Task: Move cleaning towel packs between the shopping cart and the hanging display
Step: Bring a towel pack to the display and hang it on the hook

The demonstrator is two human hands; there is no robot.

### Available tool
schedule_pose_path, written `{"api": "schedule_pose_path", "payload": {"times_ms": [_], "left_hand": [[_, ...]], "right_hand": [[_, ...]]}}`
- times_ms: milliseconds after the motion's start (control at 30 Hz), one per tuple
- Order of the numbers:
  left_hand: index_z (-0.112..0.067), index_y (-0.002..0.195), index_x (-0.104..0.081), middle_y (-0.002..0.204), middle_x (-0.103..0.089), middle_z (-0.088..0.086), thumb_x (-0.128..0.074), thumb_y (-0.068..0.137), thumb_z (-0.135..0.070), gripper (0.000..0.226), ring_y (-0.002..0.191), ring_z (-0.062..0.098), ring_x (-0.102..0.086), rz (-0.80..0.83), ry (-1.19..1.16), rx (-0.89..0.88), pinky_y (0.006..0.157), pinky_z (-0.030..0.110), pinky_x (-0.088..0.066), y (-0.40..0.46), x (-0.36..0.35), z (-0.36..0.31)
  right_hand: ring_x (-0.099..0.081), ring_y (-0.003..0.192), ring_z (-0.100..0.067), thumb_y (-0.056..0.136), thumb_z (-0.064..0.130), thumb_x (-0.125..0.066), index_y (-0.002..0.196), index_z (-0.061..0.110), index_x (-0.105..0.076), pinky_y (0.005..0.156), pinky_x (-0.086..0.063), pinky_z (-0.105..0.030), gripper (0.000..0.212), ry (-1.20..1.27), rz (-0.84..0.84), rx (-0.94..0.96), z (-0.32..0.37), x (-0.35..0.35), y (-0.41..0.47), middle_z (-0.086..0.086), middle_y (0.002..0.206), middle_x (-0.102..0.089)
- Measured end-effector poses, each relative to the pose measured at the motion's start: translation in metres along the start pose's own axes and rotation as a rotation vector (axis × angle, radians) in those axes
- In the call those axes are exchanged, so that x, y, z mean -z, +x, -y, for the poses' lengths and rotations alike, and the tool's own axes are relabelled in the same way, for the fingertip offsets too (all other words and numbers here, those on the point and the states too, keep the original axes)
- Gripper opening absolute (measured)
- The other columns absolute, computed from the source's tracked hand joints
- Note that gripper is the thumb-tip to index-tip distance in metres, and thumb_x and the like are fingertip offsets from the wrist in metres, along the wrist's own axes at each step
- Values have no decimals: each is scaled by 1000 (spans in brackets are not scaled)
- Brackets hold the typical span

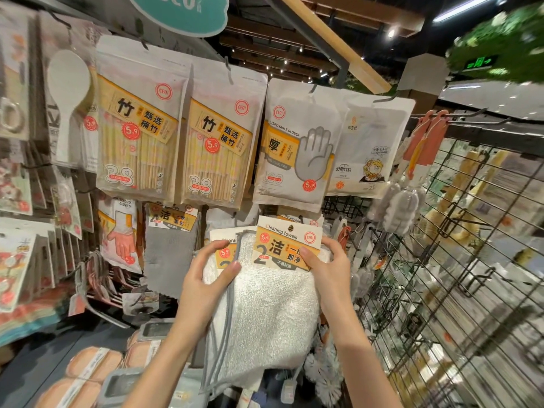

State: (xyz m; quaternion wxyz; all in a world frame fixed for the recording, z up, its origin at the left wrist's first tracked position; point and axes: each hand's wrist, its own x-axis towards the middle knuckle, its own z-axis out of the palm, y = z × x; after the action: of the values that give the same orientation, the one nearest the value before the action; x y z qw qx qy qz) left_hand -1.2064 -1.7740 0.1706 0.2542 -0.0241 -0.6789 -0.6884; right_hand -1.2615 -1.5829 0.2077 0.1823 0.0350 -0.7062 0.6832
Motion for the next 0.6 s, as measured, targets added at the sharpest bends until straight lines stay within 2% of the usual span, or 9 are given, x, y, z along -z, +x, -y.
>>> {"api": "schedule_pose_path", "payload": {"times_ms": [100,167,300,467,600], "left_hand": [[-33,113,-58,119,-56,-31,-70,80,-23,36,108,-26,-41,9,7,-10,86,6,-29,1,1,1],[-33,112,-59,117,-55,-35,-71,81,-20,36,107,-26,-41,-3,16,-14,86,6,-30,3,3,3],[-34,109,-60,112,-55,-38,-72,80,-14,37,107,-26,-41,-18,37,-19,85,6,-31,7,9,7],[-31,107,-60,107,-56,-41,-71,80,-10,36,105,-24,-43,-33,67,-26,86,7,-32,10,12,13],[-32,109,-60,109,-55,-40,-71,81,-12,36,107,-24,-42,-25,101,-24,89,11,-32,12,16,18]], "right_hand": [[-60,106,-21,77,2,-73,93,32,-55,91,-52,-38,38,-12,-45,2,-4,3,5,0,115,-60],[-58,110,-21,79,3,-71,100,27,-55,90,-51,-34,36,-13,-90,-13,-9,7,8,-2,121,-57],[-55,114,-21,80,1,-69,110,23,-55,96,-48,-37,40,-9,-145,-66,-19,13,19,0,123,-55],[-57,109,-17,81,1,-68,109,23,-57,79,-47,-20,38,-20,-147,-79,-30,10,34,1,119,-56],[-56,114,-20,80,-1,-68,111,20,-59,97,-49,-37,39,-27,-145,-107,-38,7,44,1,119,-57]]}}
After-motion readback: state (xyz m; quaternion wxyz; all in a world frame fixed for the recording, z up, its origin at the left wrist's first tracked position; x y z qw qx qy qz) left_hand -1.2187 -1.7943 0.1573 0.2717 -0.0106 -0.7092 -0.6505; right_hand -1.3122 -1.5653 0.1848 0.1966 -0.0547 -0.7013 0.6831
